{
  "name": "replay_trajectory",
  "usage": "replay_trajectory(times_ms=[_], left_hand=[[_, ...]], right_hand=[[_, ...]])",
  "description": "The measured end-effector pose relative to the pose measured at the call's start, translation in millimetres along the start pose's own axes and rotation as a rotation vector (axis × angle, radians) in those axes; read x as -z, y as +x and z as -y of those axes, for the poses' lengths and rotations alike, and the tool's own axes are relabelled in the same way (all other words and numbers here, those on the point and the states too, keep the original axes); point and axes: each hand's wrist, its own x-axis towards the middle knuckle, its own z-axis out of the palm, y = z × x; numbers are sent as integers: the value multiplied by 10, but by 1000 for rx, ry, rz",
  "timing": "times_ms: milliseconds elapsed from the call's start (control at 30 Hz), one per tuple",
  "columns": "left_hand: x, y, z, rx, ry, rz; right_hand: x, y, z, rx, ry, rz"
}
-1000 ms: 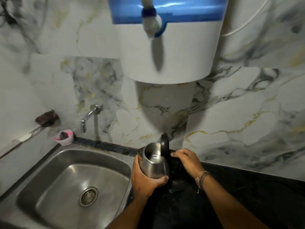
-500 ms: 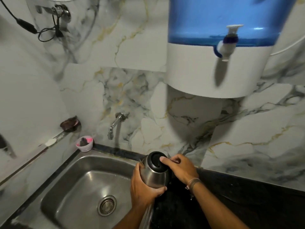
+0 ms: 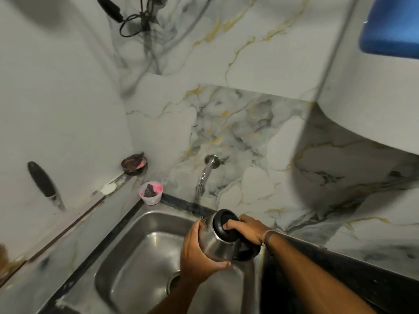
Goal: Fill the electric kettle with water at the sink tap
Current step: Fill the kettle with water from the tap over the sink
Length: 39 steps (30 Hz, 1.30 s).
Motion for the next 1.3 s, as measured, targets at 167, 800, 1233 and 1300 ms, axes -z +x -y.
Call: replay_trajectory(times_ms=[167,800,1233,1300], left_hand=[[149,136,381,45,-21,10],[447,1059,633,83,-163,-68],[402,2229,-414,-15,791,290],[428,2300,-363,-78,792,401]], right_hand=[[-206,355,66,-32,185,229],[-491,974,-318,-75,590,91],[-533,1115,-106,-52,694,93],[-516,1118,-87,-49,700,102]])
